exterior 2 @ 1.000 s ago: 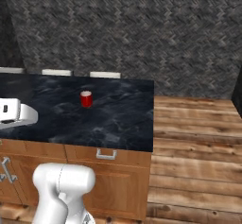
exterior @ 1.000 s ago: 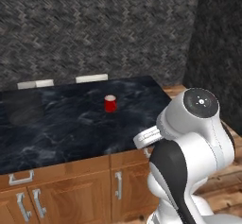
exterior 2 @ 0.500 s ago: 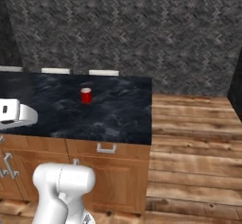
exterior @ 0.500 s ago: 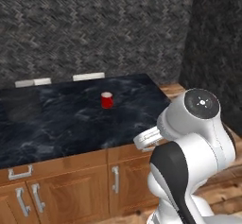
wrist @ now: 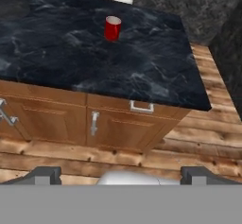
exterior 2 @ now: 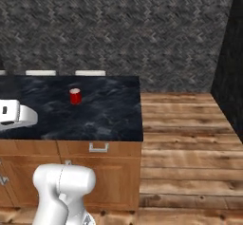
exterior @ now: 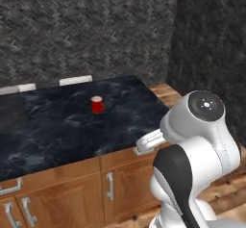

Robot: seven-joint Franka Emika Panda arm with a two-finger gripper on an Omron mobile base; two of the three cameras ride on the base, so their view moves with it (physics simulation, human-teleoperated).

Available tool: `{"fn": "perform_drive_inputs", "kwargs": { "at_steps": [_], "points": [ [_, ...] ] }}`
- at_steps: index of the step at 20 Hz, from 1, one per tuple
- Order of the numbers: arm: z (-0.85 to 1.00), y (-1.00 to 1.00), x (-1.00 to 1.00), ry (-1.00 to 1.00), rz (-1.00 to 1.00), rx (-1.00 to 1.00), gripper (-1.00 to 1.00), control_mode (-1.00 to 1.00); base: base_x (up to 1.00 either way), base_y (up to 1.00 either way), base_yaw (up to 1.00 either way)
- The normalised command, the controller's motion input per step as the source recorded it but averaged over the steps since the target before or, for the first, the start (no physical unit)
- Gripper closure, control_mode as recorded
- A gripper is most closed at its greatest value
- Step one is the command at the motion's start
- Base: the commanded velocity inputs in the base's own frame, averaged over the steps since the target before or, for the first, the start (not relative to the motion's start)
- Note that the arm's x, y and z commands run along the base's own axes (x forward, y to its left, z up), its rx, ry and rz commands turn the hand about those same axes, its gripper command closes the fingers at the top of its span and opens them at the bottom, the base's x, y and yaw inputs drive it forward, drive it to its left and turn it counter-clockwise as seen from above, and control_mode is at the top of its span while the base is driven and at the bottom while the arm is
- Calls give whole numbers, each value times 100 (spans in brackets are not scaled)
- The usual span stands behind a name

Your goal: Open the cabinet directly in front. Then move the liquor and the mug to the dining counter with the jar on it.

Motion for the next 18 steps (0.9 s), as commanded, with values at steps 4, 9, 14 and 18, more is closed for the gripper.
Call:
{"fn": "perform_drive_inputs", "kwargs": {
  "at_steps": [4,9,14,18],
  "points": [
    [0,0,0,0,0,0,-100,100,0,0,-33],
    [0,0,0,0,0,0,-100,100,0,0,-35],
    [0,0,0,0,0,0,-100,100,0,0,-37],
    [0,0,0,0,0,0,-100,100,0,0,-40]
  ]
}}
